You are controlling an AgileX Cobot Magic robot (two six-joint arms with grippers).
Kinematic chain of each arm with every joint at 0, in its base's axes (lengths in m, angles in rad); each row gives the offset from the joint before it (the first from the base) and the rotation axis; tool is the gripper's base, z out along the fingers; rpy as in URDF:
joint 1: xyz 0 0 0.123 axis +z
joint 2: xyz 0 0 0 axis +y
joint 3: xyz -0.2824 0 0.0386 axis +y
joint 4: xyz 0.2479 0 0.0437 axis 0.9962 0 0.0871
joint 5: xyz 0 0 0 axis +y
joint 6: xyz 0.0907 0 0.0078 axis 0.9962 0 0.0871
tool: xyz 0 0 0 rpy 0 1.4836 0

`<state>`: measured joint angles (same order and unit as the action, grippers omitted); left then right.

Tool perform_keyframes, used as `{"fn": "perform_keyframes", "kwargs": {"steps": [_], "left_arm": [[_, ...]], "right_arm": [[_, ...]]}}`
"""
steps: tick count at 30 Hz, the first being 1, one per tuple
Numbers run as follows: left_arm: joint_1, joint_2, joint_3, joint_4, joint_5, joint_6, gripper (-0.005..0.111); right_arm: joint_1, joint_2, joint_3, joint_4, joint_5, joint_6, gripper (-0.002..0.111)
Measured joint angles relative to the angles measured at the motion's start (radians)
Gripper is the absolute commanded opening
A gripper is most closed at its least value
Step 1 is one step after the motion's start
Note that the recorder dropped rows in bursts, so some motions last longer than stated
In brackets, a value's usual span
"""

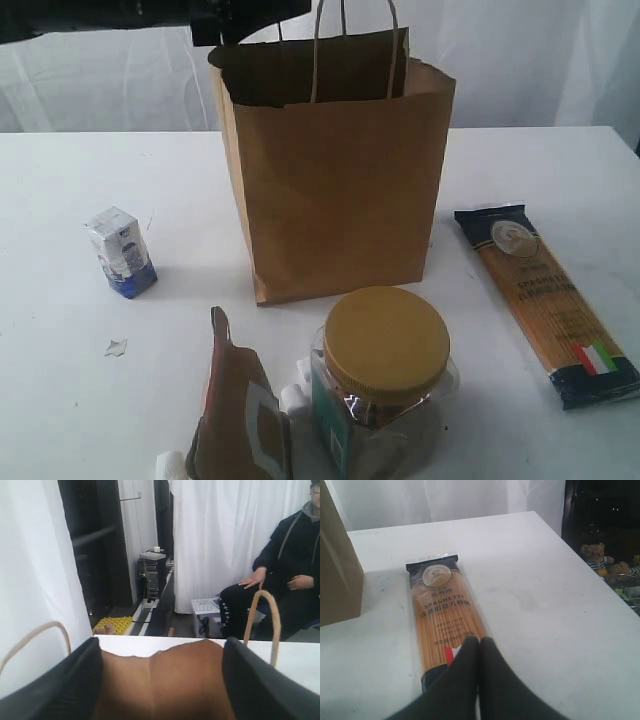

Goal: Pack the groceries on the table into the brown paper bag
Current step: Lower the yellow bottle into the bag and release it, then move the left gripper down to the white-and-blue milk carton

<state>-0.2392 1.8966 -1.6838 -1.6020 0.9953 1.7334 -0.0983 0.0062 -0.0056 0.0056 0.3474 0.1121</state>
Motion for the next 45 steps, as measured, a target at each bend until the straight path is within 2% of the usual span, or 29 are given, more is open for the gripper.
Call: {"fn": "perform_keyframes", "kwargs": {"steps": [1,5,10,13,16,18,22,24,26,27,29,31,33,35,37,38,42,43,45], "left_arm": [[0.000,-0.011,0.000,0.008,-0.007,0.010,0.063],[0.053,-0.059,-0.002,0.145,-0.052,0.013,0.038],[0.158,-0.107,-0.002,0.274,0.039,-0.070,0.001],[0.216,-0.146,-0.002,0.382,0.086,-0.242,0.000],[0.244,-0.167,-0.002,0.468,0.083,-0.351,0.000],[0.262,-0.192,-0.002,0.574,0.044,-0.495,0.000],[0.263,-0.270,0.049,0.794,-0.189,-0.889,0.000],[0.263,-0.339,0.145,0.978,-0.373,-1.276,0.000],[0.266,-0.380,0.237,1.060,-0.473,-1.471,0.000],[0.266,-0.392,0.270,1.072,-0.504,-1.500,0.000],[0.261,-0.419,0.372,1.080,-0.613,-1.505,0.000],[0.239,-0.454,0.487,1.092,-0.749,-1.400,0.000],[0.176,-0.551,0.656,1.096,-0.934,-1.231,0.000],[0.138,-0.607,0.739,1.096,-1.020,-1.210,0.000],[0.111,-0.657,0.834,1.096,-1.109,-1.223,0.000],[0.099,-0.688,0.927,1.096,-1.184,-1.263,0.000],[0.094,-0.726,1.140,1.098,-1.318,-1.357,0.000],[0.094,-0.748,1.219,1.124,-1.355,-1.407,0.000],[0.094,-0.772,1.280,1.204,-1.374,-1.460,0.000]], "right_arm": [[0.000,0.000,0.000,0.000,0.000,0.000,0.000],[0.000,0.000,0.000,0.000,0.000,0.000,0.000],[0.000,0.000,0.000,0.000,0.000,0.000,0.000],[0.000,0.000,0.000,0.000,0.000,0.000,0.000],[0.000,0.000,0.000,0.000,0.000,0.000,0.000],[0.000,0.000,0.000,0.000,0.000,0.000,0.000],[0.000,0.000,0.000,0.000,0.000,0.000,0.000],[0.000,0.000,0.000,0.000,0.000,0.000,0.000],[0.000,0.000,0.000,0.000,0.000,0.000,0.000],[0.000,0.000,0.000,0.000,0.000,0.000,0.000],[0.000,0.000,0.000,0.000,0.000,0.000,0.000],[0.000,0.000,0.000,0.000,0.000,0.000,0.000],[0.000,0.000,0.000,0.000,0.000,0.000,0.000],[0.000,0.000,0.000,0.000,0.000,0.000,0.000],[0.000,0.000,0.000,0.000,0.000,0.000,0.000],[0.000,0.000,0.000,0.000,0.000,0.000,0.000],[0.000,0.000,0.000,0.000,0.000,0.000,0.000],[0.000,0.000,0.000,0.000,0.000,0.000,0.000],[0.000,0.000,0.000,0.000,0.000,0.000,0.000]]}}
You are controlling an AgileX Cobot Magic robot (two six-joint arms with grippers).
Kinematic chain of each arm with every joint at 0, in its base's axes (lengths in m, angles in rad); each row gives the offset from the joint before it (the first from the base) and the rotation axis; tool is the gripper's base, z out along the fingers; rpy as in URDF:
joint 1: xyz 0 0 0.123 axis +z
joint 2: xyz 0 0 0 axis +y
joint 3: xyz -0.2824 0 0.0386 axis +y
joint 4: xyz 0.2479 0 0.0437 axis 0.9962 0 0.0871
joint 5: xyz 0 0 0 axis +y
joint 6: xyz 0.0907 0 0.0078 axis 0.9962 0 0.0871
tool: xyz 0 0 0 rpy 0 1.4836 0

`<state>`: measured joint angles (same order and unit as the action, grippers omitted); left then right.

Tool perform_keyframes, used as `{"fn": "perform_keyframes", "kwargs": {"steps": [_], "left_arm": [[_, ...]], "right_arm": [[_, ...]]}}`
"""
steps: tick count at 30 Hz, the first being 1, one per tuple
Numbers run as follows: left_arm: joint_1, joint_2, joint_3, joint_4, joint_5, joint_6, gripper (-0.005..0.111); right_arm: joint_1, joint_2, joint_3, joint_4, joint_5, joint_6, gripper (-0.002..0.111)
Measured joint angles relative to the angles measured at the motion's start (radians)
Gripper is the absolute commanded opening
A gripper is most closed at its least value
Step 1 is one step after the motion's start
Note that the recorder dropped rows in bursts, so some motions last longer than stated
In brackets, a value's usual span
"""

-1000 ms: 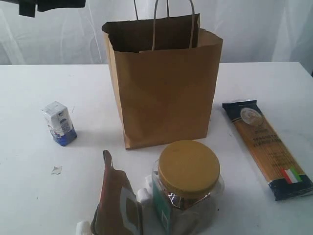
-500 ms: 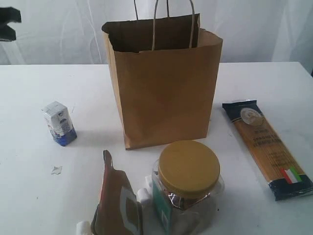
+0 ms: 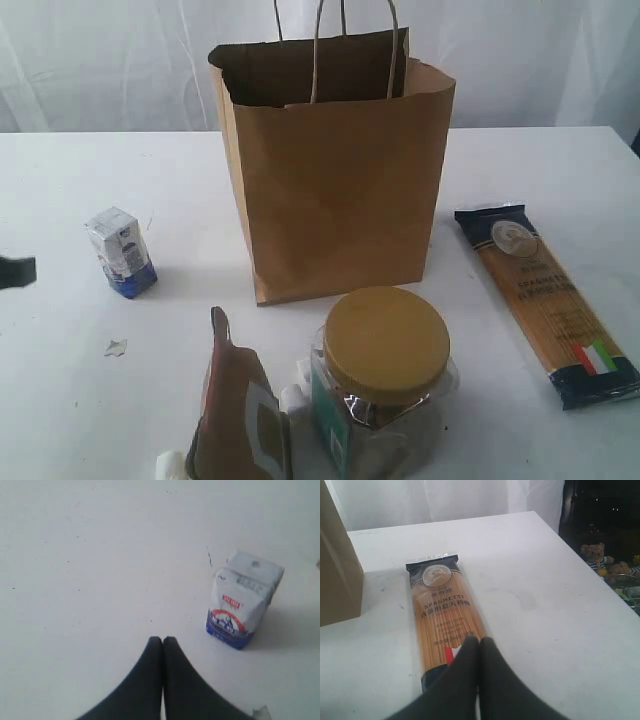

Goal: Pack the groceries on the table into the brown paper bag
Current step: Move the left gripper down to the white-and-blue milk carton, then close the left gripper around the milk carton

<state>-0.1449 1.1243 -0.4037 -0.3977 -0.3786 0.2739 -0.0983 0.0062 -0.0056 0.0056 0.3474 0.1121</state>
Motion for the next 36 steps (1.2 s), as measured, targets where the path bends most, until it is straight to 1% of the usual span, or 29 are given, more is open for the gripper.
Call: {"fn": "perform_keyframes", "kwargs": {"steps": [4,5,7,9,10,11,14,15,23,27,30,32,35,36], "left_arm": [[0.000,-0.018,0.042,0.203,-0.002,-0.068,0.000],[0.000,-0.018,0.045,0.251,-0.002,-0.071,0.002],[0.000,-0.019,0.049,0.332,-0.005,-0.075,0.011],[0.000,-0.021,0.049,0.415,-0.006,-0.077,0.028],[0.000,-0.023,0.049,0.449,-0.006,-0.077,0.040],[0.000,-0.023,0.049,0.491,-0.004,-0.077,0.054],[0.000,-0.023,0.049,0.540,0.016,-0.077,0.093],[0.000,-0.023,0.049,0.545,0.021,-0.080,0.104],[0.000,-0.023,0.049,0.552,0.025,-0.096,0.105],[0.000,-0.020,0.049,0.566,-0.018,-0.196,0.105],[0.000,0.041,0.049,0.607,-0.105,-0.230,0.105],[0.000,0.106,0.049,0.623,-0.204,-0.239,0.105],[0.000,0.228,0.049,0.631,-0.410,-0.255,0.105],[0.000,0.259,0.047,0.631,-0.457,-0.258,0.105]], "right_arm": [[0.000,0.000,0.000,0.000,0.000,0.000,0.000],[0.000,0.000,0.000,0.000,0.000,0.000,0.000],[0.000,0.000,0.000,0.000,0.000,0.000,0.000],[0.000,0.000,0.000,0.000,0.000,0.000,0.000],[0.000,0.000,0.000,0.000,0.000,0.000,0.000],[0.000,0.000,0.000,0.000,0.000,0.000,0.000],[0.000,0.000,0.000,0.000,0.000,0.000,0.000],[0.000,0.000,0.000,0.000,0.000,0.000,0.000],[0.000,0.000,0.000,0.000,0.000,0.000,0.000],[0.000,0.000,0.000,0.000,0.000,0.000,0.000],[0.000,0.000,0.000,0.000,0.000,0.010,0.000],[0.000,0.000,0.000,0.000,0.000,0.012,0.000],[0.000,0.000,0.000,0.000,0.000,0.016,0.000],[0.000,0.000,0.000,0.000,0.000,0.016,0.000]]}}
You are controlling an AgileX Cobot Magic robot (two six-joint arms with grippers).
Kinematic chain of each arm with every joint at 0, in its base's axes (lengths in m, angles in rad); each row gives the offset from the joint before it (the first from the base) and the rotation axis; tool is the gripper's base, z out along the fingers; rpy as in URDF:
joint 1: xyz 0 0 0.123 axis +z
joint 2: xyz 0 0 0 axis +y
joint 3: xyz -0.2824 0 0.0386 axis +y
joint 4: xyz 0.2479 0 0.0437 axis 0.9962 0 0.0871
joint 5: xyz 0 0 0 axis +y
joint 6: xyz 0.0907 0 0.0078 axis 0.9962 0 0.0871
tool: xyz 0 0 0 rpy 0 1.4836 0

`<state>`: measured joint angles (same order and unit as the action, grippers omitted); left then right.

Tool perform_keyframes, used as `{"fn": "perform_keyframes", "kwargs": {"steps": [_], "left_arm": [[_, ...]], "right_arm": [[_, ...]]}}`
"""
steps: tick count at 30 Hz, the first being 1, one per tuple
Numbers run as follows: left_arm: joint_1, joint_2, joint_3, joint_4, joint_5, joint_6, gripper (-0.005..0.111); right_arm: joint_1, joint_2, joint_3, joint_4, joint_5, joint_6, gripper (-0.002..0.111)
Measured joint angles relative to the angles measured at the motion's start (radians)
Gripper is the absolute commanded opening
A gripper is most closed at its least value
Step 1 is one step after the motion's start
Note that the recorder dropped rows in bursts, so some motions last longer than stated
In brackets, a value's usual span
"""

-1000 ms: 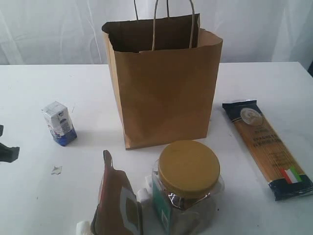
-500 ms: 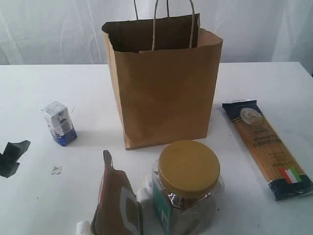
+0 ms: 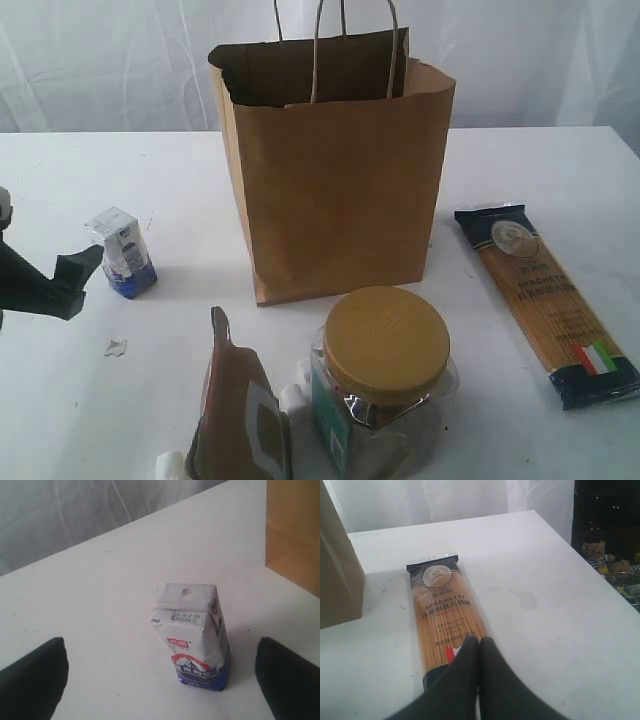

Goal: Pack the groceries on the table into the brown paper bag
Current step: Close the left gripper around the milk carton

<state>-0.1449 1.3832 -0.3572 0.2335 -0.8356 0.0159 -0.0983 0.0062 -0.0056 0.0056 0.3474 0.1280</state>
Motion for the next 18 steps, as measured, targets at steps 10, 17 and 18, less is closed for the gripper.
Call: {"fn": "perform_keyframes", "kwargs": {"steps": [10,17,18], "left_arm": [[0.000,0.243,-0.085,0.002,-0.154,-0.016,0.105],[-0.002,0.346,-0.196,0.095,-0.138,-0.030,0.105],[-0.002,0.361,-0.213,0.100,-0.130,-0.030,0.105]], "right_arm": [[0.000,0.000,0.000,0.000,0.000,0.000,0.000],[0.000,0.000,0.000,0.000,0.000,0.002,0.000],[0.000,0.000,0.000,0.000,0.000,0.002,0.000]]}}
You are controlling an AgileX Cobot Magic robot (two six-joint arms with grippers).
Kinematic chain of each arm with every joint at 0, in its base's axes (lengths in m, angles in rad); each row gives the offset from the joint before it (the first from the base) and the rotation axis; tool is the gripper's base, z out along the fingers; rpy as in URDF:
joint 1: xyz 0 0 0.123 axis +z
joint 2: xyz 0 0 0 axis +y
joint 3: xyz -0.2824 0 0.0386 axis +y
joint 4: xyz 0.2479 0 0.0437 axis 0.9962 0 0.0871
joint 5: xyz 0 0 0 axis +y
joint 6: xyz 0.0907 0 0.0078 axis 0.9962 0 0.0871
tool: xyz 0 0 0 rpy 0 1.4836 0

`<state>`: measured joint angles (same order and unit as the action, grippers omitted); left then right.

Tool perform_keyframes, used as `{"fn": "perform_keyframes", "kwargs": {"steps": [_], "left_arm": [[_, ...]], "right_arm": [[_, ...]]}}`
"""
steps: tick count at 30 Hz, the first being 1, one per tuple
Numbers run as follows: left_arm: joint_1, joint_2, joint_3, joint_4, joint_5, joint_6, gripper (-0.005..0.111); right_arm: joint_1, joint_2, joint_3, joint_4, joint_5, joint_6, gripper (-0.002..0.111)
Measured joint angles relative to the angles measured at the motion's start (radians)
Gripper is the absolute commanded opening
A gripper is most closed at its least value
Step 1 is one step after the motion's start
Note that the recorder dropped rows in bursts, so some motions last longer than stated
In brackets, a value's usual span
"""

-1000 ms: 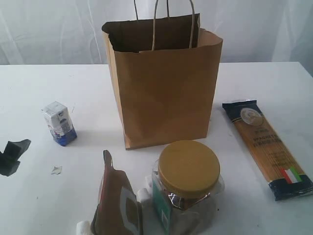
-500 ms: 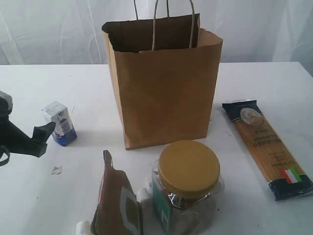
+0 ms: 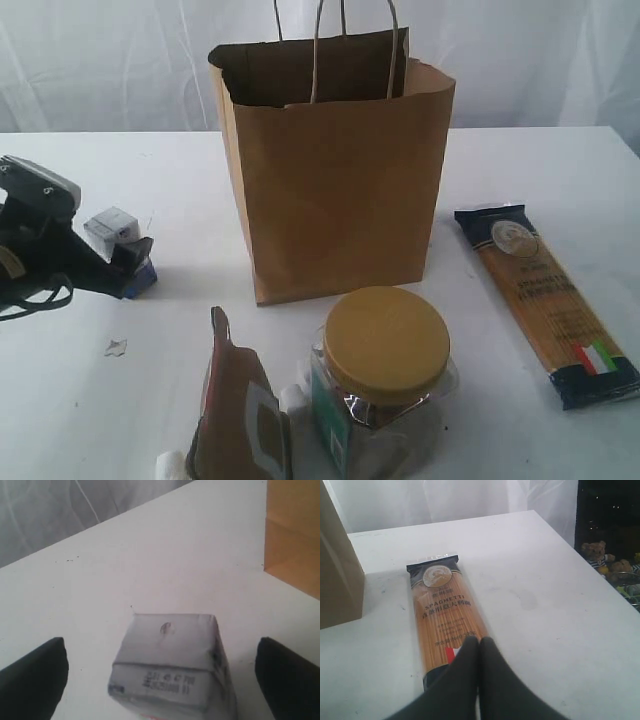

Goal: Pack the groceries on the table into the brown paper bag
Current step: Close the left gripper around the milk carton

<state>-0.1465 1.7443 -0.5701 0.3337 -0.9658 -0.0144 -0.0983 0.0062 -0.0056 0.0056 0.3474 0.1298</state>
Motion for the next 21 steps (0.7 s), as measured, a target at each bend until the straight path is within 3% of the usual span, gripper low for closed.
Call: {"fn": "perform_keyframes", "kwargs": {"steps": [8,15,19,21], "left_arm": [[0.002,0.108,-0.113,0.021,0.046,0.000,0.105],[0.004,0.148,-0.128,0.030,0.057,0.000,0.104],[0.004,0.148,-0.128,0.026,0.059,0.000,0.089],[0.004,0.148,-0.128,0.024,0.064,0.000,0.073]], "right_arm": [[0.000,0.000,0.000,0.000,0.000,0.000,0.000],[0.000,0.000,0.000,0.000,0.000,0.000,0.000],[0.000,0.000,0.000,0.000,0.000,0.000,0.000],[0.000,0.000,0.000,0.000,0.000,0.000,0.000]]}}
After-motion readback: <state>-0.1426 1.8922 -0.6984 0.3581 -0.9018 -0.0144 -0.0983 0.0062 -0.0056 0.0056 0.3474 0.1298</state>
